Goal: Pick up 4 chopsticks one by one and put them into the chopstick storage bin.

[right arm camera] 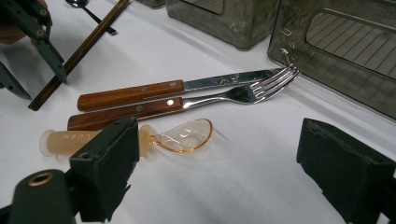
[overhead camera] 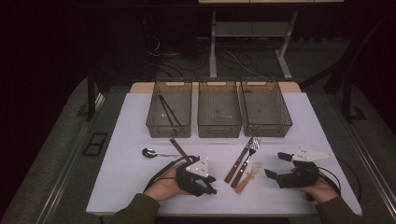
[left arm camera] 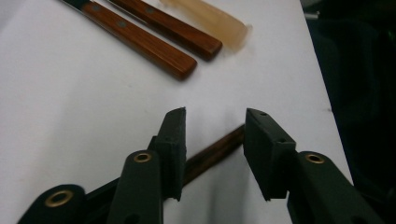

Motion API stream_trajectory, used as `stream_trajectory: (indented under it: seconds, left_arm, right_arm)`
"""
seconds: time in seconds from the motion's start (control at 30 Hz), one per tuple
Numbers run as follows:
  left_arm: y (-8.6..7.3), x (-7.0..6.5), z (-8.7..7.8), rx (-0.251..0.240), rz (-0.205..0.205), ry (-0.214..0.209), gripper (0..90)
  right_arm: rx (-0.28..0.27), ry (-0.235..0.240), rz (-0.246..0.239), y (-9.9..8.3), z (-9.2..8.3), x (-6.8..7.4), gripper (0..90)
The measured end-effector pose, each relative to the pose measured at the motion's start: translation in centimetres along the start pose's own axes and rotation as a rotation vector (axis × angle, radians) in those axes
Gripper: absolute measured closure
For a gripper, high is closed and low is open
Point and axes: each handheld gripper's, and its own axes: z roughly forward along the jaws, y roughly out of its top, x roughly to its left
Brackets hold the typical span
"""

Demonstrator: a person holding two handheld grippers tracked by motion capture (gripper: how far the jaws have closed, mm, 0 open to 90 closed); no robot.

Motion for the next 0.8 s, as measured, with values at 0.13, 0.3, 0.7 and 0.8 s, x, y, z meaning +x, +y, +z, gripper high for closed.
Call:
stream_trajectory:
  seconds: [0.13,0.3,0.7,0.8]
  left_arm:
    - [-0.01,0.10,-0.04,0.003,0.011,0.005,63.8]
    - [0.00,0.26,-0.08,0.004,0.018,0.011,68.3]
    - [0.20,0.56,0.11,0.000,0.006,0.024,71.5]
    - [0.24,0.66,0.17,-0.002,0.000,0.024,72.3]
  right_arm:
    - [0.001,0.000,-0.003,-0.01,0.03,0.02,13.3]
    - [0.001,0.000,-0.003,-0.02,0.05,0.01,13.3]
    - [0.002,0.000,-0.003,-0.02,0.07,0.01,13.3]
    - [0.003,0.002,-0.002,-0.02,0.09,0.03,13.3]
